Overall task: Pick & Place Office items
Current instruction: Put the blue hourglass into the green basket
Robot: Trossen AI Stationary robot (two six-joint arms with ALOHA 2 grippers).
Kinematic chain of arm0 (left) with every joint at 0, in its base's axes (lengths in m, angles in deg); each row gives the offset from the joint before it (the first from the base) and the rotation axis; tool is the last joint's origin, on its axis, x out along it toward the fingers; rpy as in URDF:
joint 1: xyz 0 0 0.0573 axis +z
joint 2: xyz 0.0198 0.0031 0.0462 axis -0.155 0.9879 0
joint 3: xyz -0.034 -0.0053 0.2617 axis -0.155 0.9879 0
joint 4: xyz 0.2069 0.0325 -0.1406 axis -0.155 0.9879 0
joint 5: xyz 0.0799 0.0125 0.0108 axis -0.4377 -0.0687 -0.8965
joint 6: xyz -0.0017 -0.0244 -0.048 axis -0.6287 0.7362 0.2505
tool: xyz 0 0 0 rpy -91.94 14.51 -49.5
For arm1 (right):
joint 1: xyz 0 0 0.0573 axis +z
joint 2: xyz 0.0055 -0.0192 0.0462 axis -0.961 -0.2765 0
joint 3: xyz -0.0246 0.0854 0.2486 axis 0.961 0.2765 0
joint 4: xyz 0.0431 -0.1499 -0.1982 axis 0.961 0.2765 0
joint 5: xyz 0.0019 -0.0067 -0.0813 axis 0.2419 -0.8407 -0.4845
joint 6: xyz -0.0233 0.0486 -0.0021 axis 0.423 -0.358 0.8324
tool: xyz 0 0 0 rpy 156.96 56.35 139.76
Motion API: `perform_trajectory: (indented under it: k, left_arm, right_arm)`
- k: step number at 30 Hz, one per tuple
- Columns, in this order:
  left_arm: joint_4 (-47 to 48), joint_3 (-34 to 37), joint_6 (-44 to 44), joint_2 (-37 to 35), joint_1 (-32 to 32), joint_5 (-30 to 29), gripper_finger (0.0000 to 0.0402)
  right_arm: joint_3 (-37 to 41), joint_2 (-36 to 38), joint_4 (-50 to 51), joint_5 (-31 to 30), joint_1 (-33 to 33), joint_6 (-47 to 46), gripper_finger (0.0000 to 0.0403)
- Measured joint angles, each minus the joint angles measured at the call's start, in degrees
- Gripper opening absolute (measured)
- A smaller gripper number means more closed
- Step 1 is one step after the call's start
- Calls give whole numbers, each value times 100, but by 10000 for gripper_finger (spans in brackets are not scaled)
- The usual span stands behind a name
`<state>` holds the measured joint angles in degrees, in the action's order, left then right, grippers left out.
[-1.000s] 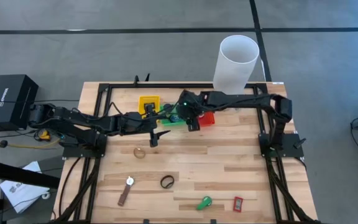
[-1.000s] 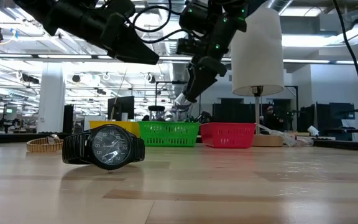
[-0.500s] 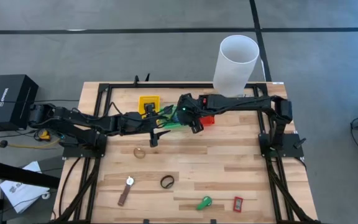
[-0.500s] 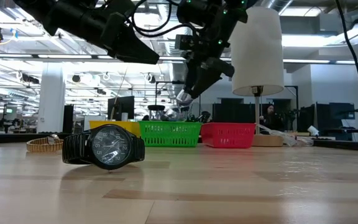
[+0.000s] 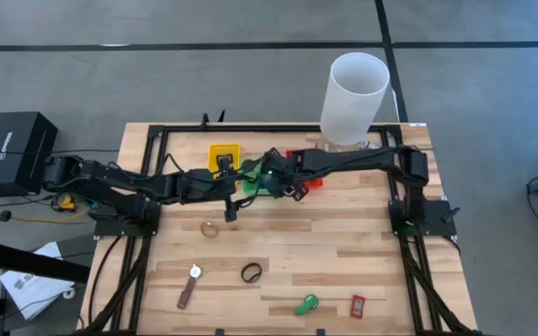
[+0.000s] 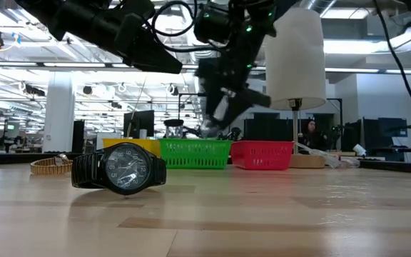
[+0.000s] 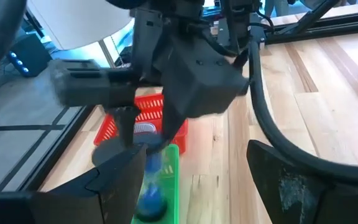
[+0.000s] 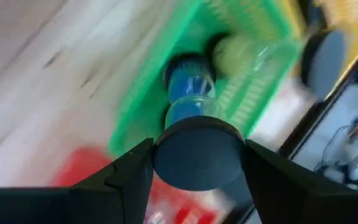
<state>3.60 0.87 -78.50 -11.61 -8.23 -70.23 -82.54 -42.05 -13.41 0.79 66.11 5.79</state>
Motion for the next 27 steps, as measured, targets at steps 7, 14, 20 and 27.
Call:
perform_trajectory:
  k: [7,14,20,27]
  left_arm:
    - [22,0,-38,0,-9,84,274]
    - [24,0,-37,0,-9,111,274]
    - [22,0,-35,0,-9,109,274]
    - [22,0,-35,0,-9,109,274]
  right_arm:
    - [-279,-212,108,56,-4,387,211]
    - [-437,-242,-5,134,65,1028,226]
    - [-435,-242,89,199,136,1376,207]
    - [-435,-242,78,19,216,2339,234]
